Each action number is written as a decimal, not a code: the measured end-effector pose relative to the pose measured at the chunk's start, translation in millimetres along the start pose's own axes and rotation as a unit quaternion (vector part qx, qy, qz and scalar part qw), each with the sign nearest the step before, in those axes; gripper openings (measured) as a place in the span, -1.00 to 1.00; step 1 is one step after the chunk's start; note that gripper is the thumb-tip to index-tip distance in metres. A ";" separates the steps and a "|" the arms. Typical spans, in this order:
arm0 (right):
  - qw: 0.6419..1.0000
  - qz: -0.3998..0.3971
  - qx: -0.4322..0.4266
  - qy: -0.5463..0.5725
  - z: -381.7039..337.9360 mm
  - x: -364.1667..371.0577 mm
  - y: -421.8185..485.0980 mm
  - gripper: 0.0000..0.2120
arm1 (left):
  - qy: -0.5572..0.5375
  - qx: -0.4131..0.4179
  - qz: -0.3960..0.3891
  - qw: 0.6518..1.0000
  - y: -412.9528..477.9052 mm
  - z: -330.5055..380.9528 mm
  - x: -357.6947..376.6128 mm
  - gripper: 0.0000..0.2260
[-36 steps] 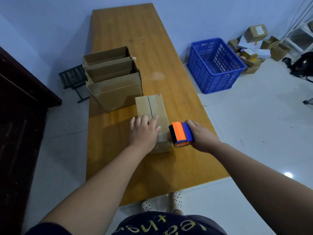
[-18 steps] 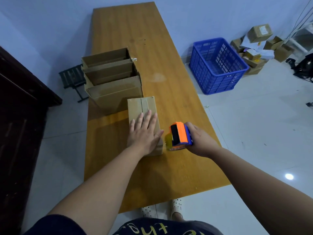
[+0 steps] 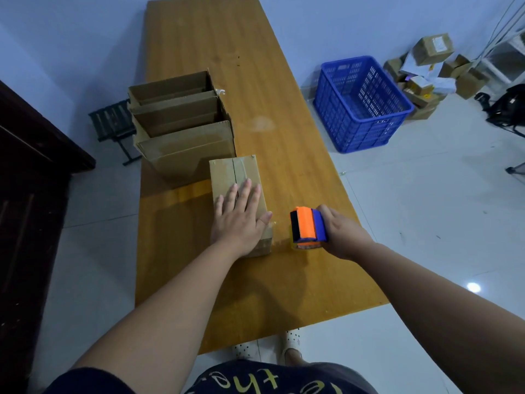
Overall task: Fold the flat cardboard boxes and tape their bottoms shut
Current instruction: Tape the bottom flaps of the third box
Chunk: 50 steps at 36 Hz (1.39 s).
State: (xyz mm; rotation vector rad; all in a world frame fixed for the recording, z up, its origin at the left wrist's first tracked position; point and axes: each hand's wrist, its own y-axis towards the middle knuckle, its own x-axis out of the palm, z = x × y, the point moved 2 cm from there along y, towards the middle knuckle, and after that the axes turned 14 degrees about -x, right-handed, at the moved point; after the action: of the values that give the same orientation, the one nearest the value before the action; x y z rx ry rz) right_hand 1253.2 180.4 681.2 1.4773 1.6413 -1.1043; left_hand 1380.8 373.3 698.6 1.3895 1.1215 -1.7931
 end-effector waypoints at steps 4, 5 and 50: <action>0.995 -0.033 0.044 -0.086 8.4 1.6 -1.4 -0.61 | -0.005 -0.003 -0.002 1.000 0.1 -0.6 -0.9 -0.40; 0.995 -0.034 0.051 -0.082 12.1 0.7 -4.8 -0.60 | -0.005 -0.003 -0.003 1.000 0.1 -0.6 -0.9 -0.40; 0.879 -0.453 0.132 0.075 -54.0 -82.6 70.0 -0.50 | -0.001 0.001 0.030 1.000 -3.1 1.4 -3.8 -0.39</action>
State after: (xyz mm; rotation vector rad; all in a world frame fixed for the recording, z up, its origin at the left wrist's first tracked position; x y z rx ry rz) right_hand 1337.6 193.9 766.8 0.9166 2.4755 -1.7865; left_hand 1378.5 373.3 703.1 1.4082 1.0665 -1.7538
